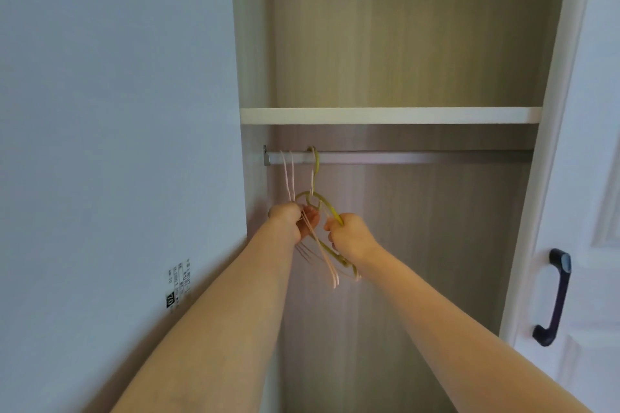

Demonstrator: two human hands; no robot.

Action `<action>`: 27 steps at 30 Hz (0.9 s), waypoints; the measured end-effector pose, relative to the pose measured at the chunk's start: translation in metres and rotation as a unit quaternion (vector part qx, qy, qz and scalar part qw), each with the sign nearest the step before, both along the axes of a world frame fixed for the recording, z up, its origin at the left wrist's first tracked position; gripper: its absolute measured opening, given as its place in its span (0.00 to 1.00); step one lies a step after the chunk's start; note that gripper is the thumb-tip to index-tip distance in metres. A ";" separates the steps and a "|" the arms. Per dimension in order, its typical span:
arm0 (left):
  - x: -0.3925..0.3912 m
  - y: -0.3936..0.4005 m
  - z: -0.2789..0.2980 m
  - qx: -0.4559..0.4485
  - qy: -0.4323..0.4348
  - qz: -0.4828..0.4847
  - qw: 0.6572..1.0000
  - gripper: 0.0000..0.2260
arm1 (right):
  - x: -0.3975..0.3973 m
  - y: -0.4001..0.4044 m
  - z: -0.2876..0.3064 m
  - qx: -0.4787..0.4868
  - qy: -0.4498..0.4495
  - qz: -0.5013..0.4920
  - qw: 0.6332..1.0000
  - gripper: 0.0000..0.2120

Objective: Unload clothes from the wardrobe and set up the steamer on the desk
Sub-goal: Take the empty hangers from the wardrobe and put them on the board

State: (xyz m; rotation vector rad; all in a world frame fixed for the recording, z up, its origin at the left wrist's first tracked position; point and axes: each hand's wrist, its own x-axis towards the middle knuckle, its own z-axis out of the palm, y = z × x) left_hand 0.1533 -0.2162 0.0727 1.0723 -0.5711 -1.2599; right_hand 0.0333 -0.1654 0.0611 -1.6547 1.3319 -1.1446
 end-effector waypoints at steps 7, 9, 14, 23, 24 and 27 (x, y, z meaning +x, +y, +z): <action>-0.016 0.022 0.021 -0.047 0.014 -0.045 0.998 0.07 | -0.012 0.010 0.009 -0.055 0.004 -0.029 0.998 0.09; -0.021 0.032 0.023 -0.059 -0.002 -0.066 0.996 0.08 | -0.016 0.018 0.007 -0.065 0.000 -0.036 0.997 0.09; -0.038 0.064 0.012 -0.072 -0.038 -0.112 0.990 0.05 | -0.035 0.054 -0.012 -0.107 0.043 -0.085 0.990 0.10; -0.061 0.152 -0.063 -0.091 -0.078 -0.094 0.988 0.07 | -0.073 0.159 -0.075 -0.071 0.042 -0.102 0.991 0.11; -0.065 0.164 -0.073 -0.086 -0.075 -0.093 0.989 0.06 | -0.076 0.171 -0.083 -0.059 0.036 -0.102 0.992 0.10; -0.077 0.201 -0.104 -0.063 -0.064 -0.093 0.992 0.06 | -0.086 0.205 -0.106 -0.024 0.039 -0.109 0.993 0.10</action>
